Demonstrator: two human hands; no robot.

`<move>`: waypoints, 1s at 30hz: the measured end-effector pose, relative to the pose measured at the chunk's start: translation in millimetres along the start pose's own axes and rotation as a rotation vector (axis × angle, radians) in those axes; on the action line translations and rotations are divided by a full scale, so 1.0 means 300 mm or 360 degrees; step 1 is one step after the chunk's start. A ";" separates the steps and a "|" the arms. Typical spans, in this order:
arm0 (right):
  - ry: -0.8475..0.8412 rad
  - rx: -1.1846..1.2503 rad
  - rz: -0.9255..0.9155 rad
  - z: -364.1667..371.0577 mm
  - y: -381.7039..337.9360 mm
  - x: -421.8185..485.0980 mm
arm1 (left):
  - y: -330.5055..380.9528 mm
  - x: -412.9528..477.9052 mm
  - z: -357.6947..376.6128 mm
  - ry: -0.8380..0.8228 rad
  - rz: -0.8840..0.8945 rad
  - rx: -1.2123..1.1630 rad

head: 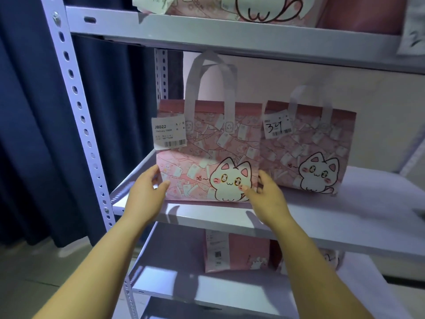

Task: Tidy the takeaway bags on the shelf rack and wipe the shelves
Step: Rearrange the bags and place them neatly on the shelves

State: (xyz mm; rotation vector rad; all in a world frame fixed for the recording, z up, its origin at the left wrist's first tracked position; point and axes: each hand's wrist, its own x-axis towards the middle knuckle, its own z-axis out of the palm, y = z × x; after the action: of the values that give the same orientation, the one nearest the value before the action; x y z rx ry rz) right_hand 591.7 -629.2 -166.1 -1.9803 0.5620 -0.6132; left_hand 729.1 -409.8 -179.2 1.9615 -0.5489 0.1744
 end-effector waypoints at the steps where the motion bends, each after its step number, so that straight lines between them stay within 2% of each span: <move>1: -0.0003 0.0006 0.0004 0.008 -0.007 -0.007 | -0.006 0.002 -0.007 -0.0021 -0.0006 0.0024; 4: 0.0012 0.0014 0.0016 0.012 -0.029 -0.025 | -0.006 -0.003 -0.012 -0.0015 -0.0033 0.0113; 9: 0.0217 -0.0042 0.0016 -0.046 -0.025 -0.061 | 0.059 -0.063 0.008 0.0207 0.0121 0.0077; 18: 0.0582 -0.0090 -0.0006 -0.319 0.106 -0.052 | 0.262 -0.113 0.204 0.0084 0.0431 -0.0048; 26: 0.0675 -0.0306 -0.0028 -0.547 0.258 0.094 | 0.400 -0.135 0.507 0.0048 0.0488 -0.0010; 30: 0.0645 -0.0376 0.0095 -0.618 0.318 0.168 | 0.434 -0.141 0.623 -0.0038 0.0507 0.0076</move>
State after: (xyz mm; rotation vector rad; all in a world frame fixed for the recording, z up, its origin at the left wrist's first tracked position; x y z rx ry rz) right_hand 501.5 -823.7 -163.5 -2.0574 0.9746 -0.9570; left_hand 610.4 -608.7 -170.9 1.9141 -0.8789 0.3661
